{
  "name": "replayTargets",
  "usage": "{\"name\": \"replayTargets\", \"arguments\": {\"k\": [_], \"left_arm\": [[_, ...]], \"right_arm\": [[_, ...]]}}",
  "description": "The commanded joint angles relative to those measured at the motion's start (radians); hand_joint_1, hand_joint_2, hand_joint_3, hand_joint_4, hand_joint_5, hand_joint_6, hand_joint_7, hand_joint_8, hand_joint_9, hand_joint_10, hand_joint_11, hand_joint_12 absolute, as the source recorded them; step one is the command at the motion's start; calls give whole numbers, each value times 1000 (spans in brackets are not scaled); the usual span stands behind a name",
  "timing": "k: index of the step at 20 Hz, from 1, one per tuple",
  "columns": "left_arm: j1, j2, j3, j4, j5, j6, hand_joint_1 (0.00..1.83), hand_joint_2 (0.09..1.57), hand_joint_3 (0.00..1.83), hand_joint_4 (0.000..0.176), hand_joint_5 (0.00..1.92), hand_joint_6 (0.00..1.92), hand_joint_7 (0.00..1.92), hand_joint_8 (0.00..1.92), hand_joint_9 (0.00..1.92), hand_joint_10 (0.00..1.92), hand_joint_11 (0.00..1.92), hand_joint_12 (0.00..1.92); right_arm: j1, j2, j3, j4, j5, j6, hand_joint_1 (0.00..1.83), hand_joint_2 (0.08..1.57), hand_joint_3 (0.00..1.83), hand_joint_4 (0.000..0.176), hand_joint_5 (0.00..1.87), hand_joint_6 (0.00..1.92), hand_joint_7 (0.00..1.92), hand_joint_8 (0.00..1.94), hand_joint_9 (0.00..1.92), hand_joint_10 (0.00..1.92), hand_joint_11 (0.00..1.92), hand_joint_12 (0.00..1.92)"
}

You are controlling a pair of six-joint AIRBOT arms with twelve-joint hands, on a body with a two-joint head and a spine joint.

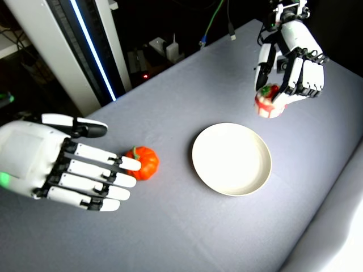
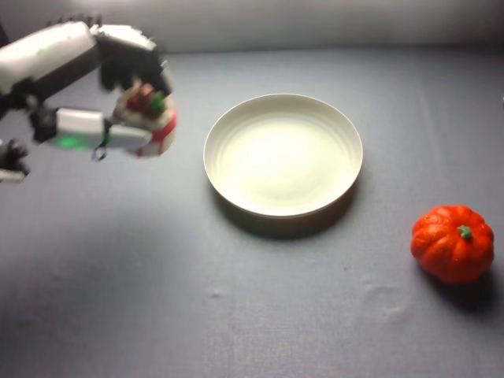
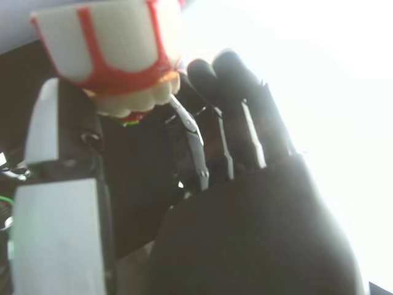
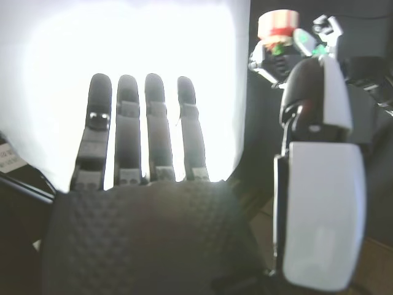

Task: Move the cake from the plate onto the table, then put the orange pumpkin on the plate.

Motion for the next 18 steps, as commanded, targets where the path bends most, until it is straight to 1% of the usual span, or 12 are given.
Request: {"name": "replayTargets", "arguments": {"k": [1,5,7,9,10,11,12,13,15,16,17,18], "left_arm": [[11,23,-6,-60,-136,-4,1191,1196,0,0,840,1150,818,1363,712,1370,616,1673],[136,59,-52,-139,-178,-4,1209,1165,0,0,937,1016,829,1319,708,1226,564,1514],[186,33,-43,-177,-193,-4,1203,1170,0,0,893,1070,854,1320,755,1368,630,1656],[192,8,-27,-174,-180,-4,1220,1169,0,0,901,1001,859,1375,747,1466,627,1744],[192,-4,-20,-171,-174,-4,1331,1193,4,0,798,1092,820,1363,735,1524,650,1731],[192,-21,-11,-166,-166,-4,1354,1187,0,0,801,1162,835,1297,758,1468,652,1671],[191,-42,3,-160,-161,-4,1361,1170,0,0,836,1060,871,1271,819,1448,746,1730],[189,-64,20,-145,-150,-4,1246,1155,0,0,883,1043,916,1232,785,1360,684,1656],[182,-74,26,-132,-121,-4,1214,1174,0,0,818,1116,901,1261,691,1316,563,1702],[182,-73,22,-132,-111,-4,1213,984,0,0,582,299,599,501,571,897,460,1512],[182,-71,19,-132,-110,-4,1213,984,0,0,582,299,599,501,571,897,460,1512],[181,-64,13,-133,-108,-4,1089,856,0,5,148,16,99,39,93,191,17,701]], "right_arm": [[11,1,-3,19,120,5,739,1004,5,16,319,3,230,0,224,0,0,647],[8,1,-11,26,124,5,651,1004,0,6,294,2,249,4,248,8,0,698],[6,-1,-11,28,125,5,694,1034,1,23,297,2,229,2,209,4,0,610],[6,-1,-12,28,126,5,698,1041,4,23,297,1,223,0,203,1,0,604],[6,-1,-12,28,127,5,706,1095,11,0,286,1,235,2,201,2,0,614],[6,-1,-12,28,130,5,701,1110,12,5,275,0,233,1,194,0,0,614],[6,-2,-12,28,131,5,712,1119,7,0,261,0,220,1,189,0,0,590],[5,-2,-14,28,131,7,675,1100,0,6,265,1,220,1,193,1,0,615],[2,-2,-14,28,132,9,663,1090,0,18,267,2,226,3,191,0,0,622],[1,-2,-14,28,133,9,654,1070,0,31,266,1,209,0,163,0,0,625],[1,-1,-14,28,134,9,654,1070,0,31,266,1,209,0,163,0,0,625],[1,-1,-15,28,134,10,648,1060,0,21,251,1,187,1,146,2,0,628]]}}
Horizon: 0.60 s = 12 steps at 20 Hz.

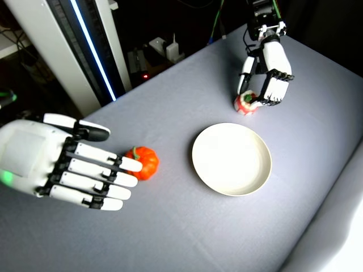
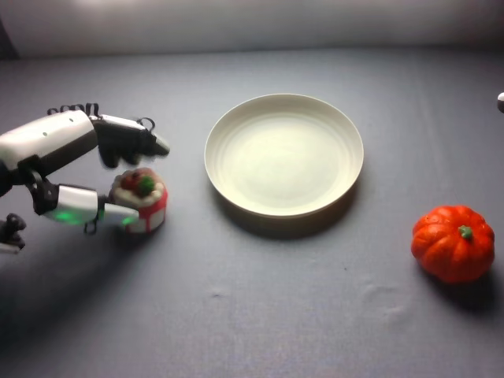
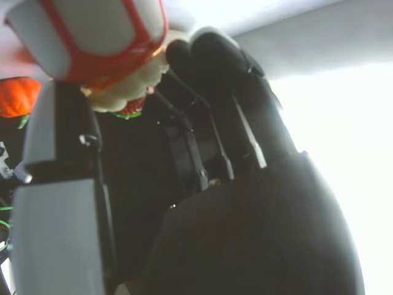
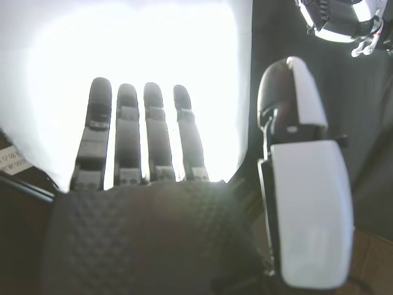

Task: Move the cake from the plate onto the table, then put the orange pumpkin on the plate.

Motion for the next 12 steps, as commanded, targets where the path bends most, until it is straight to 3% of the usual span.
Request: {"name": "replayTargets", "arguments": {"k": [1,3,5,7,8,9,11,12], "left_arm": [[-10,18,-6,-28,-96,-4,1054,787,0,88,29,2,19,7,18,37,3,141],[-22,43,-26,-29,-98,-4,989,733,0,167,0,0,0,0,0,1,0,5],[-24,64,-42,-42,-127,-4,923,704,0,174,0,0,0,0,0,0,0,0],[-24,86,-61,-65,-187,-4,980,699,0,176,0,0,0,0,0,0,0,0],[-24,105,-77,-79,-224,-4,980,699,0,176,0,0,0,0,0,0,0,0],[-21,135,-100,-107,-273,-4,1006,747,14,176,0,0,0,0,0,0,0,0],[-1,194,-150,-169,-375,-4,995,783,20,176,0,0,0,0,0,0,23,11],[8,216,-169,-189,-415,-4,1012,871,15,176,0,0,0,0,0,0,4,1]], "right_arm": [[1,6,0,15,126,9,660,1067,1,22,261,3,191,1,153,4,0,601],[-1,6,-1,15,126,9,671,1060,0,45,278,7,207,6,168,9,0,595],[-1,6,-1,15,126,9,640,1068,0,34,278,2,225,5,191,12,0,662],[-5,6,-2,15,125,9,673,1063,0,59,309,7,237,4,199,9,0,717],[-9,6,-3,15,125,9,673,1063,0,59,309,7,237,4,199,9,0,717],[-16,6,-4,15,119,9,711,1022,0,77,323,4,254,3,217,7,0,732],[-35,5,-1,14,91,9,719,1000,0,57,345,4,264,1,251,11,0,764],[-40,2,1,11,77,9,736,998,0,51,343,3,265,1,256,11,0,770]]}}
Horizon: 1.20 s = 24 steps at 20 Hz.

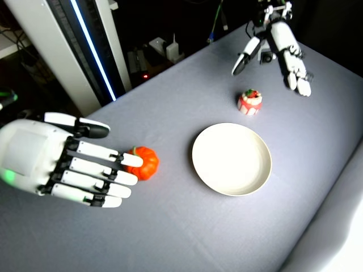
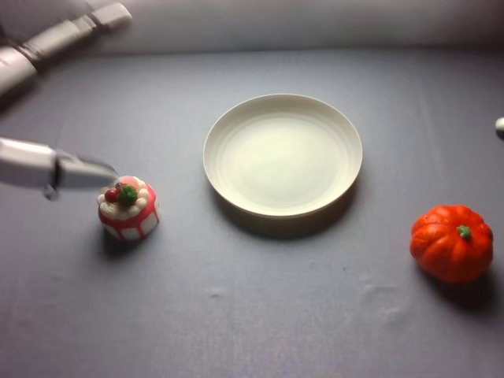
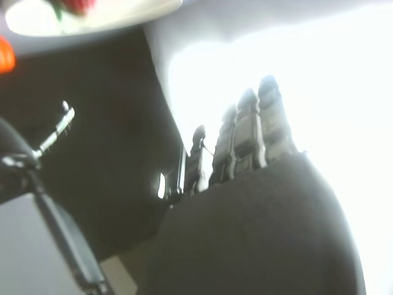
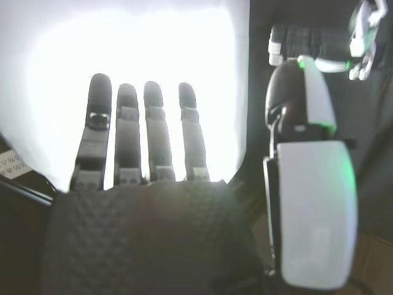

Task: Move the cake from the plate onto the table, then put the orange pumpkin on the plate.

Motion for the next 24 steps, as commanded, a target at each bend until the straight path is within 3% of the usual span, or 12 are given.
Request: {"name": "replayTargets", "arguments": {"k": [1,5,7,10,11,14,16,17,19,21,22,24], "left_arm": [[-2,22,-11,-52,-193,-4,984,846,0,176,0,0,0,0,0,0,0,0],[-6,27,-25,-59,-236,-4,958,904,15,176,0,0,0,0,0,0,0,0],[-8,21,-23,-57,-232,-4,897,904,9,176,0,0,0,0,0,0,10,4],[-8,19,-21,-55,-232,-4,941,990,0,176,0,0,0,0,15,1,14,321],[-12,16,-20,-51,-232,-4,970,1000,0,133,0,0,0,0,5,0,2,451],[-31,2,-13,-33,-220,-4,962,1033,3,102,0,0,0,0,86,18,0,1059],[-38,-5,-10,-25,-213,-4,1051,1054,3,140,23,3,0,0,31,1,0,1194],[-40,-9,-8,-24,-212,-4,1087,1054,1,131,50,6,0,0,37,5,0,1250],[-45,-13,-6,-19,-208,-4,1070,1031,0,137,52,1,0,0,59,8,0,1162],[-48,-17,-6,-14,-204,-4,1043,987,0,103,2,0,0,0,44,10,0,727],[-50,-21,-4,-10,-202,-4,1026,984,0,132,28,2,0,0,24,3,0,666],[-55,-23,-3,-5,-198,-4,1019,983,0,135,30,0,0,0,14,0,0,743]], "right_arm": [[3,-2,13,6,85,9,743,976,0,32,351,1,281,1,267,7,0,839],[17,-26,52,-28,-19,29,689,934,0,12,235,0,221,0,184,1,0,642],[109,-61,96,-107,-162,30,726,821,0,128,73,0,13,0,10,0,0,328],[182,-101,136,-176,-261,31,751,792,0,128,57,1,0,0,0,0,0,261],[203,-116,146,-198,-290,31,779,790,0,134,61,2,0,0,0,0,0,252],[226,-156,169,-238,-332,42,778,783,0,115,82,2,0,0,24,6,0,601],[229,-177,186,-252,-356,56,750,831,6,74,51,6,0,0,2,0,0,543],[233,-190,196,-258,-372,58,723,830,2,66,52,2,0,0,0,0,0,431],[242,-208,213,-266,-395,58,720,856,3,62,57,3,0,0,0,0,0,111],[246,-224,227,-267,-412,59,717,858,2,66,75,2,0,0,0,0,0,27],[247,-236,237,-267,-421,60,697,855,0,66,68,0,0,0,0,0,0,21],[249,-249,249,-268,-426,65,686,860,2,64,59,1,6,2,0,0,20,10]]}}
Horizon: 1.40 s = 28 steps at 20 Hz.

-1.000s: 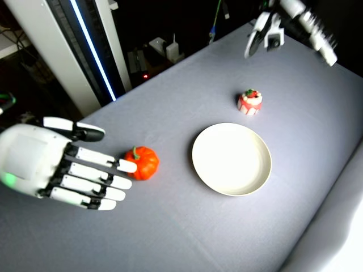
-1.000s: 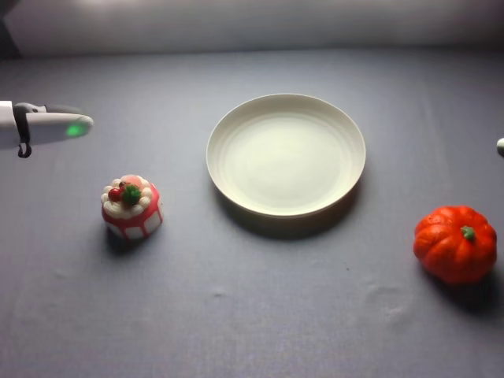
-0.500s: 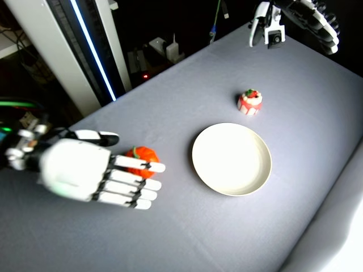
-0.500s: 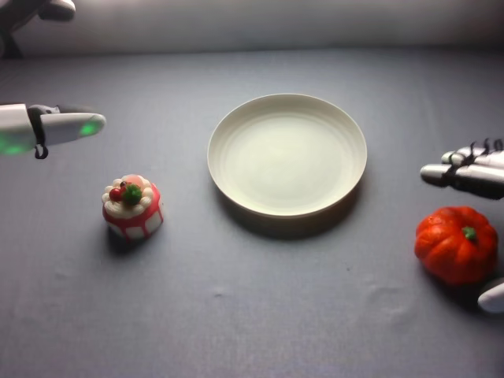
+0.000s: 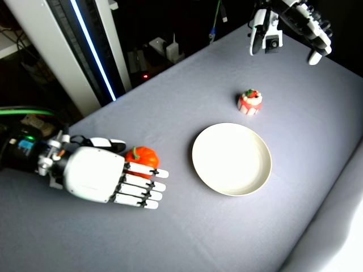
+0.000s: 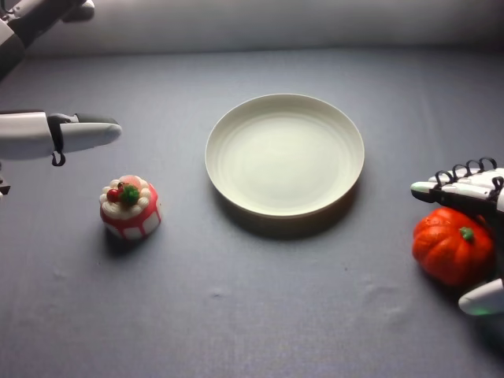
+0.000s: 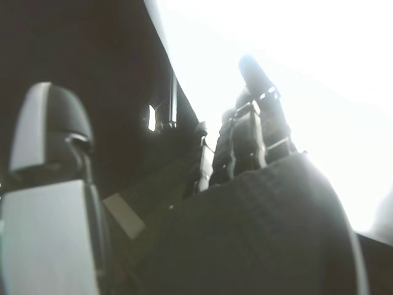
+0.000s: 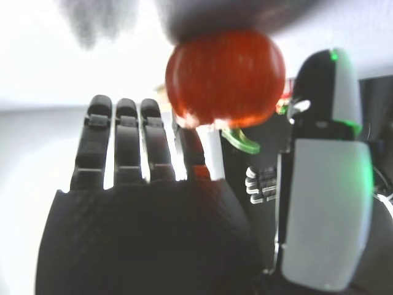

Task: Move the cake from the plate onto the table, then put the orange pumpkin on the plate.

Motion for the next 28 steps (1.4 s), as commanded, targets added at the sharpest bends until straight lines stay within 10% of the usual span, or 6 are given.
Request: {"name": "replayTargets", "arguments": {"k": [1,5,8,13,15,28], "left_arm": [[-15,-2,6,-30,-114,-4,1023,971,0,118,6,0,0,0,12,0,0,708],[-17,-7,7,-25,-115,-4,922,886,0,165,0,0,0,0,56,6,0,1159],[-17,-13,10,-20,-115,-4,902,899,0,125,0,0,0,0,51,2,0,1049],[-20,-18,11,-12,-111,-4,989,933,16,140,1,0,0,0,126,13,0,1217],[-19,-18,11,-12,-111,-4,1010,969,11,99,31,3,0,0,184,23,0,1136],[-17,-24,19,-11,-101,-4,935,952,0,117,5,0,0,0,178,2,0,986]], "right_arm": [[11,-1,7,10,86,7,694,860,1,78,66,4,6,2,0,0,19,10],[17,-28,26,7,74,7,691,886,0,46,89,0,26,0,26,0,5,290],[17,-53,43,7,66,11,736,865,0,49,165,4,71,2,80,9,0,635],[17,-68,59,7,51,12,1090,1068,0,0,662,112,748,110,675,404,331,1402],[20,-68,59,4,52,12,1200,1196,8,0,716,1185,897,1267,814,1256,712,1644],[215,23,-1,-144,85,12,1232,1193,0,0,823,998,873,1461,845,1710,850,1914]]}}
